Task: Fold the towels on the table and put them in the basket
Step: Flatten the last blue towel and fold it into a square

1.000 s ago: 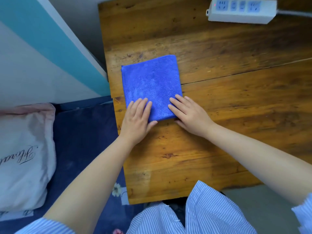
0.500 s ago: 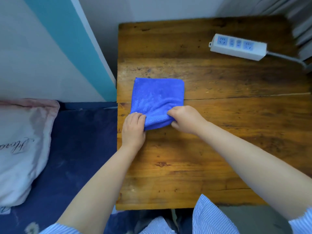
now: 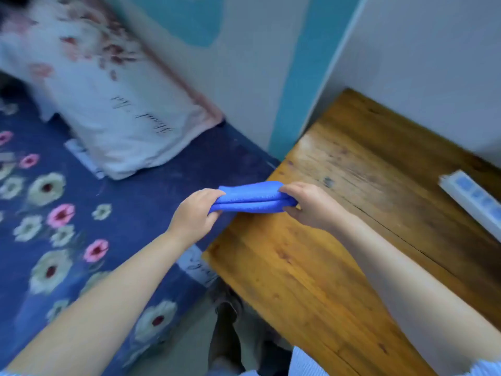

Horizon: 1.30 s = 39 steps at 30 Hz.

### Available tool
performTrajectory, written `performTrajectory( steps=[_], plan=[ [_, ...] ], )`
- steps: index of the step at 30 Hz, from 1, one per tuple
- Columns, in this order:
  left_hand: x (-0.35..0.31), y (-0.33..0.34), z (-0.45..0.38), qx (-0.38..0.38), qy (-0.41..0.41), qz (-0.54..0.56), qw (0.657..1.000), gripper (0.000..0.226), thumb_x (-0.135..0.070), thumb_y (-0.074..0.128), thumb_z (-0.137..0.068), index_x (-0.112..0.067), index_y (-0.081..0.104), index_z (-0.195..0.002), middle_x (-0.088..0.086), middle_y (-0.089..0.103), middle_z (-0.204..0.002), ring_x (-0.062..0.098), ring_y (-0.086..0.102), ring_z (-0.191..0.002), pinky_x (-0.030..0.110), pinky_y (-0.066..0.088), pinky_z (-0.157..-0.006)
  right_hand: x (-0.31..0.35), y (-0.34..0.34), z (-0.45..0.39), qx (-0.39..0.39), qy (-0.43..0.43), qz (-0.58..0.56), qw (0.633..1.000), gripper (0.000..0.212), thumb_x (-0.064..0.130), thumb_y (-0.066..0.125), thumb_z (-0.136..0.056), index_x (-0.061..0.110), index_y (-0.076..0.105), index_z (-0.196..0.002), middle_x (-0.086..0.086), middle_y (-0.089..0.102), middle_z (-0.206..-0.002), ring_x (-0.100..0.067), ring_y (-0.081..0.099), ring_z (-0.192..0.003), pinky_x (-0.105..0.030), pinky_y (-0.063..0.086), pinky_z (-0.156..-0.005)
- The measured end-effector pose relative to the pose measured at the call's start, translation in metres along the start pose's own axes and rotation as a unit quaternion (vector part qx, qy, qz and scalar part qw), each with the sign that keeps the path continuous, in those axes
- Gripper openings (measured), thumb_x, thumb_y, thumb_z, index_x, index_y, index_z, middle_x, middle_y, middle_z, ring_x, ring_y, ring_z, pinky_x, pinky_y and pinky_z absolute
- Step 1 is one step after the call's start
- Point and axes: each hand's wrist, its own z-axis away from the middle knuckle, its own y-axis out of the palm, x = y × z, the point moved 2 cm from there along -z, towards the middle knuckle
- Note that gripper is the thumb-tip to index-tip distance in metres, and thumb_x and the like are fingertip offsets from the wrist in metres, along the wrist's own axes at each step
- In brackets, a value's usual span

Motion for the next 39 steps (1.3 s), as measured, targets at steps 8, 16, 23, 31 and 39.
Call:
performTrajectory(
  steps=[8, 16, 23, 31, 39],
  plan=[
    [0.063, -0.101, 0.139, -0.044, -0.222, -0.020, 0.974, 0.034, -0.006, 0.054, -0.091, -0.003, 0.055, -0.124, 0.013, 0.059, -0.123, 0.027, 0.054, -0.115, 0.032, 0.039, -0.093, 0.159, 0.025, -0.050, 0.054, -0.144, 0.024, 0.988, 0.034, 0.008, 0.053, -0.087, 0.005, 0.054, -0.121, -0.011, 0.059, -0.117, -0.028, 0.053, -0.109, -0.030, 0.040, -0.089],
    [0.146, -0.194, 0.312, -0.100, -0.321, -0.039, 0.941, 0.034, -0.002, 0.049, -0.092, -0.005, 0.054, -0.126, 0.011, 0.059, -0.124, 0.027, 0.053, -0.116, 0.027, 0.036, -0.093, 0.355, 0.094, -0.070, 0.102, -0.251, 0.044, 0.962, 0.032, 0.004, 0.052, -0.085, 0.001, 0.056, -0.117, -0.016, 0.060, -0.113, -0.031, 0.054, -0.106, -0.032, 0.040, -0.088],
    [0.218, -0.261, 0.411, -0.115, -0.378, -0.058, 0.917, 0.034, -0.008, 0.048, -0.094, -0.008, 0.052, -0.128, 0.007, 0.055, -0.128, 0.025, 0.050, -0.118, 0.028, 0.037, -0.094, 0.492, 0.145, -0.088, 0.118, -0.296, 0.073, 0.945, 0.038, 0.001, 0.055, -0.081, 0.000, 0.056, -0.119, -0.020, 0.061, -0.115, -0.033, 0.055, -0.108, -0.035, 0.040, -0.091],
    [0.279, -0.307, 0.454, -0.156, -0.435, -0.050, 0.885, 0.029, -0.007, 0.047, -0.093, -0.010, 0.056, -0.121, 0.004, 0.056, -0.123, 0.024, 0.051, -0.113, 0.031, 0.040, -0.090, 0.582, 0.175, -0.125, 0.113, -0.313, 0.066, 0.941, 0.034, -0.003, 0.052, -0.078, -0.001, 0.058, -0.112, -0.017, 0.062, -0.107, -0.032, 0.054, -0.100, -0.027, 0.036, -0.074],
    [0.350, -0.353, 0.442, -0.177, -0.483, -0.039, 0.857, 0.027, -0.008, 0.049, -0.092, -0.010, 0.057, -0.118, 0.004, 0.056, -0.120, 0.024, 0.052, -0.109, 0.028, 0.039, -0.083, 0.647, 0.186, -0.208, 0.110, -0.312, 0.036, 0.943, 0.054, 0.001, 0.048, -0.087, 0.006, 0.034, -0.138, -0.014, 0.048, -0.134, -0.029, 0.046, -0.120, -0.031, 0.038, -0.092]
  ],
)
